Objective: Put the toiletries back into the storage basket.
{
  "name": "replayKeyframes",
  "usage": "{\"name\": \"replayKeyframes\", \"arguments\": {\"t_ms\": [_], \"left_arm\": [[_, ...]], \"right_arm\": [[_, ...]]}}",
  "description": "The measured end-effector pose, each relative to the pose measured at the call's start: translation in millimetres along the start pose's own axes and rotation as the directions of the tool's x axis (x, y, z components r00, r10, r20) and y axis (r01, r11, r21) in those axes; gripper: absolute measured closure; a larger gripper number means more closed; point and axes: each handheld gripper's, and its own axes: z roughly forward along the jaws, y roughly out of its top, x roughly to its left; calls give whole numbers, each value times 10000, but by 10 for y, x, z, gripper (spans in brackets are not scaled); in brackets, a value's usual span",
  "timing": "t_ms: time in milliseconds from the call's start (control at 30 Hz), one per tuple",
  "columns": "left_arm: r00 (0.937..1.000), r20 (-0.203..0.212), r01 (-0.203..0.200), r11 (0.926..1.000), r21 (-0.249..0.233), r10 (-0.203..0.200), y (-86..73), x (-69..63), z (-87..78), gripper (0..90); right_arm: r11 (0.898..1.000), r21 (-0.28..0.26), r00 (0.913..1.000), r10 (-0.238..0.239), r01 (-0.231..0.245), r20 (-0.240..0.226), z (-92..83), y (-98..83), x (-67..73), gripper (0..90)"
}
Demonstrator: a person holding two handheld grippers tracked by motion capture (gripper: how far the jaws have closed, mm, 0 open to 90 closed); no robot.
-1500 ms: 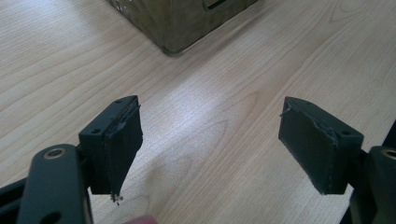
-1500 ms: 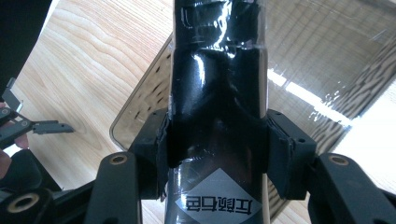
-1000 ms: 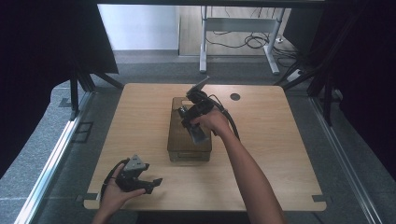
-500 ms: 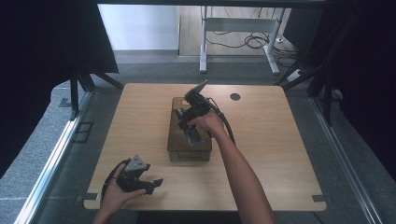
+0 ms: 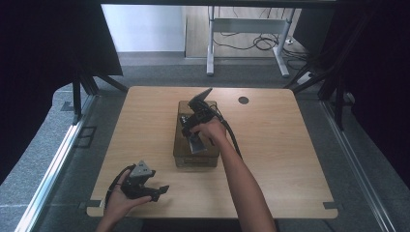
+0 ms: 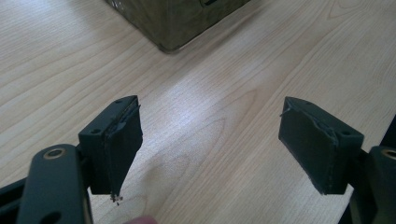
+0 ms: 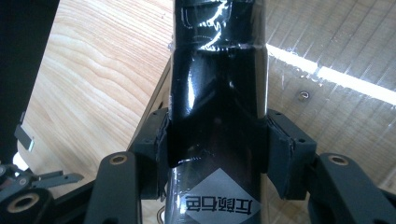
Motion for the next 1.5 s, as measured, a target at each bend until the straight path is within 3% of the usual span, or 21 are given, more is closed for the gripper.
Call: {"name": "replayKeyframes", "arguments": {"t_ms": [267, 533, 633, 800, 1067, 1500], "left_arm": [[10000, 36, -7, 10000, -24, 7, 4, -8, 2, 217], [10000, 52, -8, 10000, -69, 8, 8, -13, -12, 217], [10000, 77, -32, 10000, -36, 32, 9, -18, -3, 217], [10000, 96, -13, 10000, -83, 14, 11, -25, -1, 217], [9999, 147, -4, 9999, -130, 6, 14, -23, -6, 217], [9998, 186, -2, 9999, -150, 5, 14, -15, -6, 217]], "right_arm": [[9986, -158, 9984, 505, -510, -267, 124, -9, -46, 471], [9915, -420, 9914, 1210, -1231, -491, 215, -39, -115, 471], [9845, -574, 9849, 1626, -1660, -602, 228, -48, -151, 471], [9783, -656, 9787, 1919, -1968, -733, 275, -65, -167, 471], [9603, -788, 9620, 2615, -2675, -786, 318, -100, -217, 471], [9429, -784, 9434, 3153, -3237, -1028, 418, -104, -205, 470]]}}
